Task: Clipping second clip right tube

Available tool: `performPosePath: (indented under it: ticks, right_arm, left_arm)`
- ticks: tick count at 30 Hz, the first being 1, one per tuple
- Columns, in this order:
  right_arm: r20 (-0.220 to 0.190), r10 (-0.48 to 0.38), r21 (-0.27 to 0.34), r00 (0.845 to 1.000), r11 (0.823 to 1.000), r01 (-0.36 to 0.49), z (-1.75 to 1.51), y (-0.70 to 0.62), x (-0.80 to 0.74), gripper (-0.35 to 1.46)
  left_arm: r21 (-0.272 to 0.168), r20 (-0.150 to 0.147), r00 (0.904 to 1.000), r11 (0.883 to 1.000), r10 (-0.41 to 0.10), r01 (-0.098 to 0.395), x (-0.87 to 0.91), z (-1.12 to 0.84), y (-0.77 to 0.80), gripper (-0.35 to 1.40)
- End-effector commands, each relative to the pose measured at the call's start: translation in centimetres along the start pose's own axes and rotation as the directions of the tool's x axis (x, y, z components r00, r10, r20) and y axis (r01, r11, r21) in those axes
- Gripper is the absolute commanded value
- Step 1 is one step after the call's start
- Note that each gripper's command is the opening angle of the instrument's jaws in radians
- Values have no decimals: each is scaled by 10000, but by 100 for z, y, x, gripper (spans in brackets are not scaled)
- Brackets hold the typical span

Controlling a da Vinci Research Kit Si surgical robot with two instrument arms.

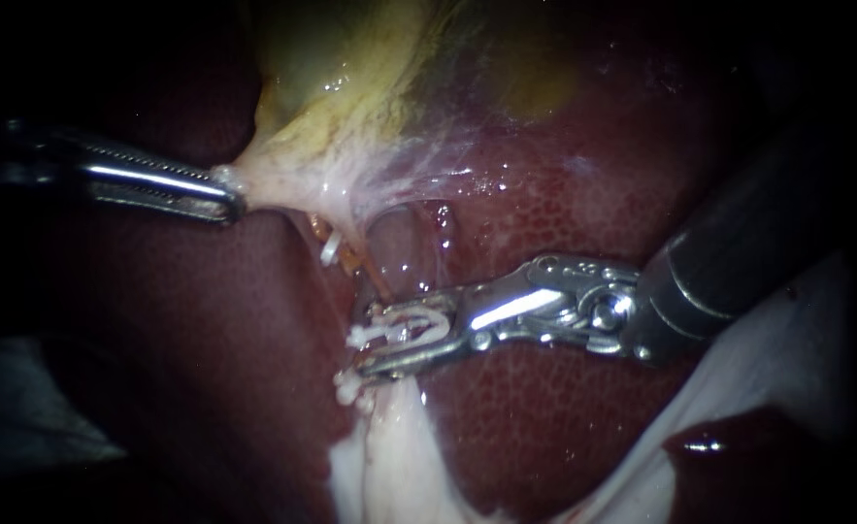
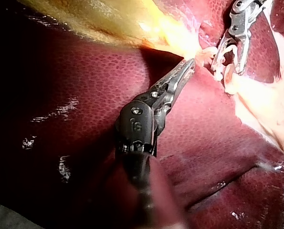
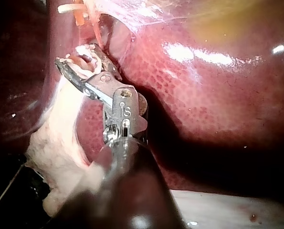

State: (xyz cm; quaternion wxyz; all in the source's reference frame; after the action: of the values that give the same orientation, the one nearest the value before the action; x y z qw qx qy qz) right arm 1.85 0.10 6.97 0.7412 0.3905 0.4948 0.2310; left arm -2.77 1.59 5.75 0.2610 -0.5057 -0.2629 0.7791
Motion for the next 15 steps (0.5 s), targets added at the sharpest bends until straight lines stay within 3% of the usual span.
performPosePath:
  ticks: [1, 8, 15]
  right_arm:
    - [1, 2, 7, 10000, 10000, -2, 0, -1, 0, 48]
    - [4, 23, 49, 10000, 10000, -23, -1, -10, 5, 48]
    - [-55, 77, 249, 10000, 9997, -76, -5, -41, 20, 48]
  left_arm:
    - [1, 3, 10000, 10000, -1, 1, 0, 0, 0, -35]
    - [-1, 4, 10000, 10000, -1, 1, 0, 0, 0, -35]
    - [-7, 5, 10000, 10000, 2, -2, 0, 0, -1, -35]
